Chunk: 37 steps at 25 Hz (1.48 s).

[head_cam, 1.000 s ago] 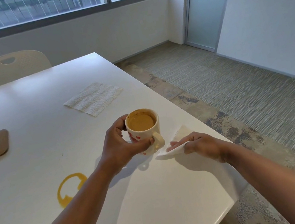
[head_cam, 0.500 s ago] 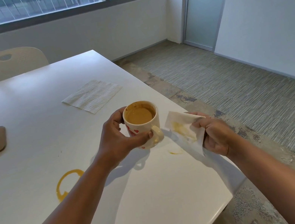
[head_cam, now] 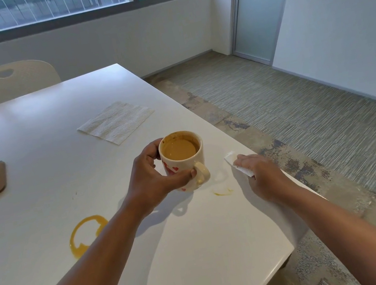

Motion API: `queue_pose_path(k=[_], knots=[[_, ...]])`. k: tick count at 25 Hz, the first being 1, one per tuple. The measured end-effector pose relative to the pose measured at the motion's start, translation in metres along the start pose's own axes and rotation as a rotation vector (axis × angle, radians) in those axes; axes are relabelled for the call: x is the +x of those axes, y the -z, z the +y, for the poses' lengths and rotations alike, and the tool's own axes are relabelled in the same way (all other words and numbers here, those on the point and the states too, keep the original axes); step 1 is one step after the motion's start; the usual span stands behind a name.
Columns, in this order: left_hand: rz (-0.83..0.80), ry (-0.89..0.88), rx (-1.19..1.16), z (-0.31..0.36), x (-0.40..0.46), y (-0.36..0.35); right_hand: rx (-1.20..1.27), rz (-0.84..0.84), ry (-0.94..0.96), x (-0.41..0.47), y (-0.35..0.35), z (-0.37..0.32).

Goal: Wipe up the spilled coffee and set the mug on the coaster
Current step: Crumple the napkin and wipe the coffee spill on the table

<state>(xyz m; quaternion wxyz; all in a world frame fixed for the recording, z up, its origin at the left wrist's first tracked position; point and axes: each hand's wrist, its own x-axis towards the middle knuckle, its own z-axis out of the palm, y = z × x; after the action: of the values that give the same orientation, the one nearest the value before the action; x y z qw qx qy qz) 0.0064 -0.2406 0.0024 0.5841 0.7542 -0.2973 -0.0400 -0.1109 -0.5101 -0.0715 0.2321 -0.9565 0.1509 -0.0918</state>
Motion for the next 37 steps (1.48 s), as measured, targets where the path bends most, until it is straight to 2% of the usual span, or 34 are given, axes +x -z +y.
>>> queue_pose_path(k=[3, 7, 9, 17, 24, 28, 37], knots=[[-0.003, 0.002, -0.014, -0.001, 0.001, 0.0, -0.026, 0.054, -0.038, -0.003, -0.008, -0.011], [-0.016, -0.008, -0.019, -0.004, 0.001, -0.002, 0.16, 0.003, 0.229, -0.001, -0.004, -0.031], [-0.017, -0.005, -0.022, -0.006, 0.001, -0.003, 0.187, -0.027, 0.276, -0.002, -0.007, -0.041], [-0.031, -0.032, -0.023, -0.007, 0.005, -0.011, 0.345, -0.151, 0.165, -0.027, -0.01, -0.053], [-0.047, -0.039, -0.019, -0.009, 0.014, -0.036, 0.409, -0.35, 0.129, -0.05, 0.005, -0.045], [-0.074, -0.007, -0.012, -0.019, 0.02, -0.059, 0.384, -0.334, 0.172, -0.06, 0.005, -0.046], [-0.086, 0.033, 0.007, -0.029, 0.034, -0.1, 0.355, -0.354, 0.138, -0.062, 0.009, -0.049]])
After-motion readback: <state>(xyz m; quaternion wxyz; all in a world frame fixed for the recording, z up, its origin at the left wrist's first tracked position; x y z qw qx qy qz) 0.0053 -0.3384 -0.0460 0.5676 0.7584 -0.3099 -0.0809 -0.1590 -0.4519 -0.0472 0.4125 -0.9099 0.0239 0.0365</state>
